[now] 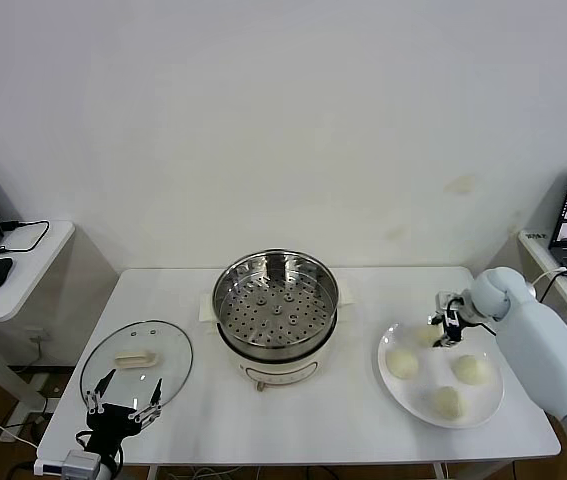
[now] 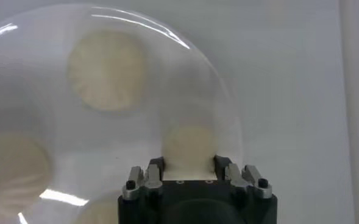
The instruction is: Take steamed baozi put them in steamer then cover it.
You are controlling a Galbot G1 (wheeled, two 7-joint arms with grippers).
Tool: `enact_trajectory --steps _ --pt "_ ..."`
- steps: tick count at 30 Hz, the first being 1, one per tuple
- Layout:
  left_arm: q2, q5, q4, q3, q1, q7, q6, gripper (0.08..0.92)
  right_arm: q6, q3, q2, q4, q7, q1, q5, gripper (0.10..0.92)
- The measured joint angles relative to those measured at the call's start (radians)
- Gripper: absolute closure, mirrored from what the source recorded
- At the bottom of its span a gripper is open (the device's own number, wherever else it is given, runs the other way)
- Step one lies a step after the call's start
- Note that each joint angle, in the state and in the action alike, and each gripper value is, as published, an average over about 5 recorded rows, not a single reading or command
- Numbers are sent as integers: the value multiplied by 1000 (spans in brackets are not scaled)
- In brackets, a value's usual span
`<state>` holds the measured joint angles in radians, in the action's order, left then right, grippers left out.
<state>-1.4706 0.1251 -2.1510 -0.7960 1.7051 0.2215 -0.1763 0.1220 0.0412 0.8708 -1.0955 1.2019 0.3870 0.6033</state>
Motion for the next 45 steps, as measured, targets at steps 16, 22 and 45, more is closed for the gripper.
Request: enact_trajectory --steps 16,22,45 --pt "2 21 -7 19 -7 -15 -3 177 106 272 -53 -112 67 -323 -319 499" --pt "-10 22 -21 20 -13 -16 -5 177 137 431 7 -96 99 -522 -447 499" --pt "-27 21 -12 3 -8 -38 -1 177 -286 672 385 207 176 -819 -518 499"
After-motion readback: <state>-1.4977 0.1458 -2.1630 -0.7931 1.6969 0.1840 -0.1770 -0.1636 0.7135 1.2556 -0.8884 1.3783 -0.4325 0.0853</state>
